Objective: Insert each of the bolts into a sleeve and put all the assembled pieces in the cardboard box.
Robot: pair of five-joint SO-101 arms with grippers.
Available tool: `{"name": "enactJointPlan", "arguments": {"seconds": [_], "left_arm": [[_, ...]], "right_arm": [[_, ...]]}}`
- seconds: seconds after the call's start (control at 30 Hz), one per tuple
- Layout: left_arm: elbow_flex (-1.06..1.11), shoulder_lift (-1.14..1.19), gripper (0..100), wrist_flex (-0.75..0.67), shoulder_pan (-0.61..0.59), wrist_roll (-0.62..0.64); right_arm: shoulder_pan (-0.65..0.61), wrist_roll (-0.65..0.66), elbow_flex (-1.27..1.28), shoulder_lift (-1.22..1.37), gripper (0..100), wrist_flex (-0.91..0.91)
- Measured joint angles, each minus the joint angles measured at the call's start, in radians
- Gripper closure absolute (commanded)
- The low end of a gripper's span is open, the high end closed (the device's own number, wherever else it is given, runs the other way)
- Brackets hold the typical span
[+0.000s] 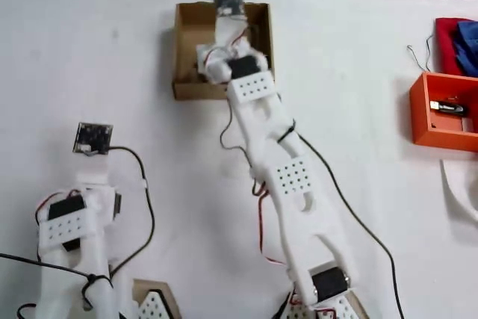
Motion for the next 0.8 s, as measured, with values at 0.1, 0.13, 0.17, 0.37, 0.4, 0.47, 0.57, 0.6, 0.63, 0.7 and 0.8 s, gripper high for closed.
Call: {"name": "enactJointPlan", "arguments": {"seconds": [0.1,0.13,0.17,0.37,0.4,0.47,0.57,0.6,0.63,0.7,0.8], "left_arm": [[-0.015,-0.031,88,0.044,0.000,0.000],[-0.032,-0.052,88,0.072,0.000,0.000],[-0.054,-0.078,88,0.098,0.000,0.000],[-0.173,-0.321,87,0.218,-0.003,0.000],[-0.180,-0.367,87,0.229,-0.002,0.000],[-0.180,-0.466,87,0.256,0.000,0.000],[-0.180,-0.632,87,0.328,-0.002,0.000],[-0.180,-0.690,87,0.361,-0.002,0.000],[-0.180,-0.752,87,0.394,-0.002,0.000],[-0.180,-0.875,87,0.466,0.000,0.000],[-0.164,-0.985,87,0.552,0.043,0.000]], "right_arm": [[0.018,0.000,-0.123,-0.066,91.7,0.153],[0.021,0.000,-0.158,-0.092,91.7,0.210],[0.021,0.000,-0.173,-0.121,91.8,0.264],[0.031,0.000,-0.187,-0.290,91.8,0.503],[0.041,0.000,-0.190,-0.313,91.8,0.535],[0.066,0.000,-0.190,-0.374,91.8,0.609],[0.124,0.002,-0.192,-0.470,91.8,0.690],[0.155,0.002,-0.192,-0.500,91.9,0.698],[0.189,0.002,-0.192,-0.531,91.9,0.700],[0.259,0.002,-0.173,-0.600,91.9,0.700],[0.342,0.002,-0.075,-0.733,91.9,0.700]]}}
